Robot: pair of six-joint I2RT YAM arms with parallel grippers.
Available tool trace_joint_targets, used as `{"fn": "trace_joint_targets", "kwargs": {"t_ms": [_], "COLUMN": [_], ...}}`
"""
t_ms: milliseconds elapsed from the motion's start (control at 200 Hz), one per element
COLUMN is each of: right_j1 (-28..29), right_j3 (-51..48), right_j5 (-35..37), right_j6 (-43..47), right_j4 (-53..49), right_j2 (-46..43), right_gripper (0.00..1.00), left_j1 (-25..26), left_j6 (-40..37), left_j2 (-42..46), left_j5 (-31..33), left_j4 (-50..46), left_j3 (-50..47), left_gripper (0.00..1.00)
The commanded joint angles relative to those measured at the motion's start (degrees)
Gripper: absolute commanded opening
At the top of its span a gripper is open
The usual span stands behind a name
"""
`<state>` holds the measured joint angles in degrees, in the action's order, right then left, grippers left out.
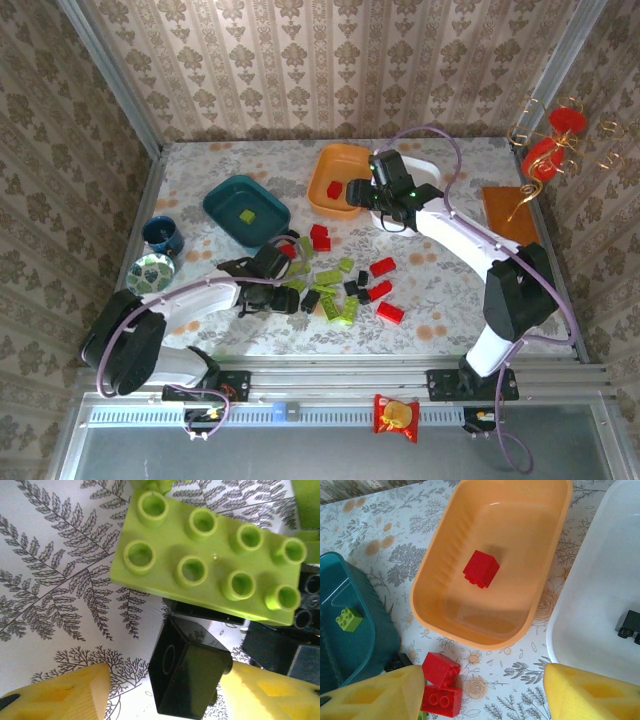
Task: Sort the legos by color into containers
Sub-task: Pick up the lego from the middle-left of the table.
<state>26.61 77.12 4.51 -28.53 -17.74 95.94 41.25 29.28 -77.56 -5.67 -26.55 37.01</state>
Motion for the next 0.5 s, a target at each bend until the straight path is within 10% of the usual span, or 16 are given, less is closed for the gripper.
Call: {"fn": "trace_joint_targets", "kwargs": {"t_ms": [0, 370, 495], "right_j1": [-0.4, -0.4, -0.4], "right_j3": [-1.1, -2.1, -2.4], "right_j5": [1.5, 1.4, 1.4], "right_j6": [-0.7, -0.8, -0.8], "right_j4": [0.9, 1.1, 1.0], "right_j2": [-1.9, -3.0, -3.2], "right_gripper": [0.66, 0.66, 0.66], "left_j1": [0.4, 0.3, 0.3], "left_j6": [-1.9, -4.4, -4.3], "left_j2": [-1.1, -2.1, -2.6], "left_j5": [-0.4, 2.2, 2.1], "left_j4": [0.4, 6.4, 7.0], "left_j3": [1.6, 0.5, 0.4], "left_gripper": [0.6, 0.55, 0.39]}}
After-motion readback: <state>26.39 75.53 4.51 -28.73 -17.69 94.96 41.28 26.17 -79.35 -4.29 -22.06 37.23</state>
